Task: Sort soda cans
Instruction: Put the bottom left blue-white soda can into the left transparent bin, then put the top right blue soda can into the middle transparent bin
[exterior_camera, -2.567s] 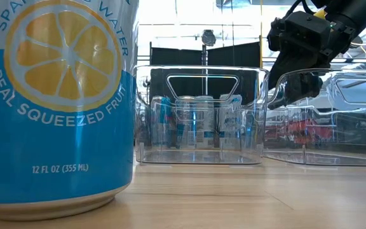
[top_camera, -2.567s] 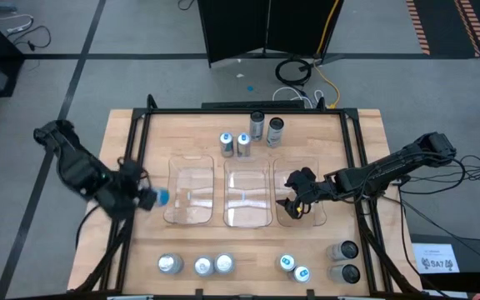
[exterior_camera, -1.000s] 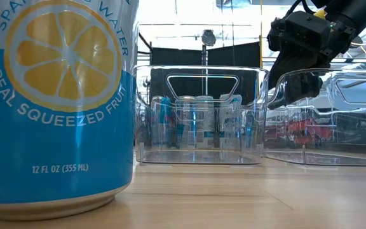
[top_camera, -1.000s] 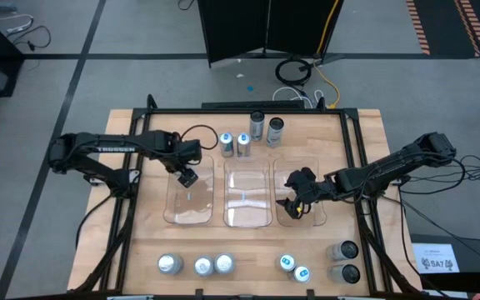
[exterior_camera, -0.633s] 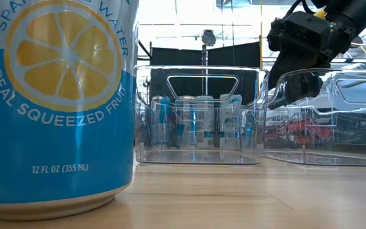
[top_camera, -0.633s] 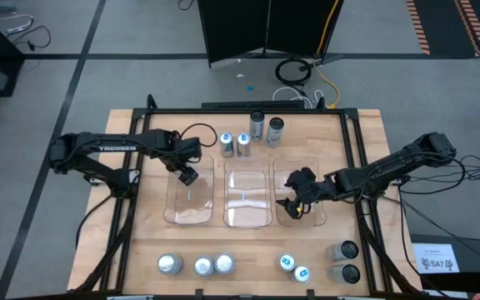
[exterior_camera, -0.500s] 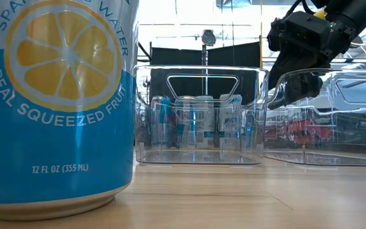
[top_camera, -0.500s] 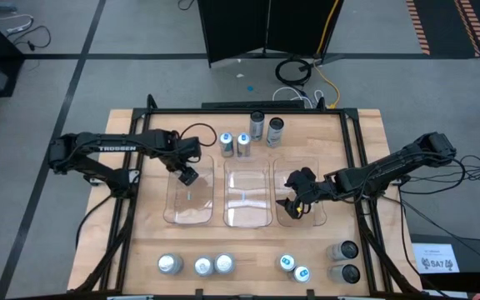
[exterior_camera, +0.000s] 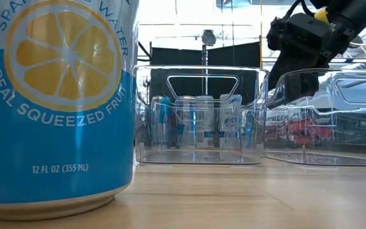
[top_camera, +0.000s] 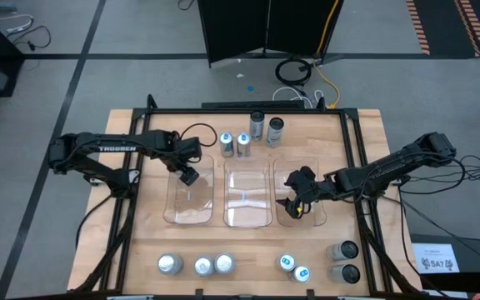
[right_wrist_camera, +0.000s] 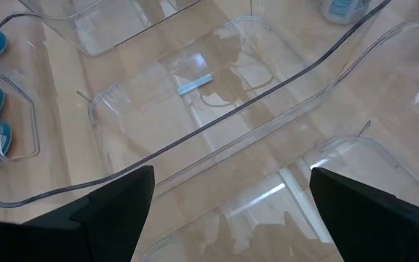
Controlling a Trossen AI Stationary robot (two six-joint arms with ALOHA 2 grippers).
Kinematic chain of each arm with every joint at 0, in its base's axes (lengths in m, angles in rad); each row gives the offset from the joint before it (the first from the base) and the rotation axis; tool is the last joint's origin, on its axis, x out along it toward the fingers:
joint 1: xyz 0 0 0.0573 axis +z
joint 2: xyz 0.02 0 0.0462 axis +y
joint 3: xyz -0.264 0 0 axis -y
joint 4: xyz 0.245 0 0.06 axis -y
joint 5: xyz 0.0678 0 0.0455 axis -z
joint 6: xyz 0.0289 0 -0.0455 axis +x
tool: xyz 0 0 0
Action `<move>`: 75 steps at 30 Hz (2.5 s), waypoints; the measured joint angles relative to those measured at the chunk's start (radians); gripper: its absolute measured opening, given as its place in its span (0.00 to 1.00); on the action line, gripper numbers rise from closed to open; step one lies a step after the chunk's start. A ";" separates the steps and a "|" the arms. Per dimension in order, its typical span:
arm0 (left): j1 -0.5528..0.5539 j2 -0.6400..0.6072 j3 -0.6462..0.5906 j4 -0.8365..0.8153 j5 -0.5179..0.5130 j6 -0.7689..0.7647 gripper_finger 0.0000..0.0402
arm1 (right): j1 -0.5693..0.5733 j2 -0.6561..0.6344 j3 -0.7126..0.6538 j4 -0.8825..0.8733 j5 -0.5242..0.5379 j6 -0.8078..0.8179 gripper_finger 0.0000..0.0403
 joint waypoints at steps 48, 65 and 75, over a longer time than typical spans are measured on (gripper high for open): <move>-0.002 -0.017 0.137 -0.273 -0.100 0.052 0.98 | -0.019 -0.072 0.209 0.039 0.116 -0.137 0.90; -0.029 -0.166 0.137 -0.258 -0.081 0.071 0.98 | -0.207 0.294 0.677 -0.267 0.234 -0.218 0.90; -0.157 -0.377 0.137 -0.250 -0.073 -0.082 0.98 | -0.356 0.475 0.782 -0.308 0.051 -0.212 0.89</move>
